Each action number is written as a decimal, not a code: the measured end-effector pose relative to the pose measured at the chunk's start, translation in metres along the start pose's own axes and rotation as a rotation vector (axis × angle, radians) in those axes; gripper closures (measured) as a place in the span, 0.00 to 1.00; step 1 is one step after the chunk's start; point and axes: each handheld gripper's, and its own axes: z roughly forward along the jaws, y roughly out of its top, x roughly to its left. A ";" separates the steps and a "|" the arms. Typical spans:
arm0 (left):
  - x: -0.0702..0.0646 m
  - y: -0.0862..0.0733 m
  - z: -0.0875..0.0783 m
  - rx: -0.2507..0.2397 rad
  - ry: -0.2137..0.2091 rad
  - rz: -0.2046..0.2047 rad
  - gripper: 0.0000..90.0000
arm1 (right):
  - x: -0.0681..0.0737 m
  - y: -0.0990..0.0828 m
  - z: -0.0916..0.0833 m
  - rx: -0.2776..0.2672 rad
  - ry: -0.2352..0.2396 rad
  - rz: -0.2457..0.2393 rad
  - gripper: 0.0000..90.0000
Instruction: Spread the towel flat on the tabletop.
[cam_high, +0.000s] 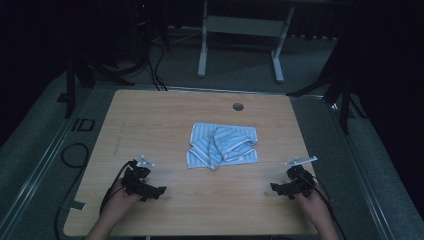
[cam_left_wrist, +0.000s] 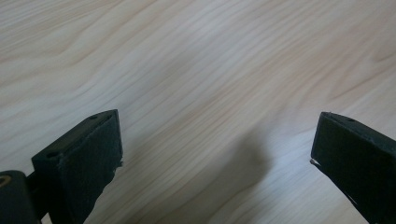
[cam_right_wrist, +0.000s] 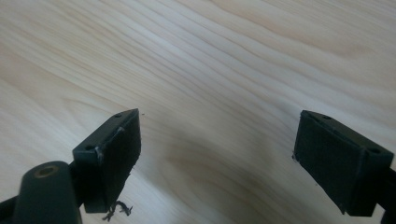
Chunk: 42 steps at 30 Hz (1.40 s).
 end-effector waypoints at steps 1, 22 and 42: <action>-0.009 0.008 0.007 0.024 -0.015 0.038 0.02 | 0.006 0.011 0.002 0.008 0.026 -0.025 0.16; -0.054 0.072 0.046 0.000 -0.043 0.184 0.24 | 0.056 0.087 0.050 0.032 0.133 -0.253 0.50; -0.086 0.127 0.098 -0.041 -0.009 0.220 0.58 | 0.092 0.130 0.095 0.029 0.087 -0.370 0.61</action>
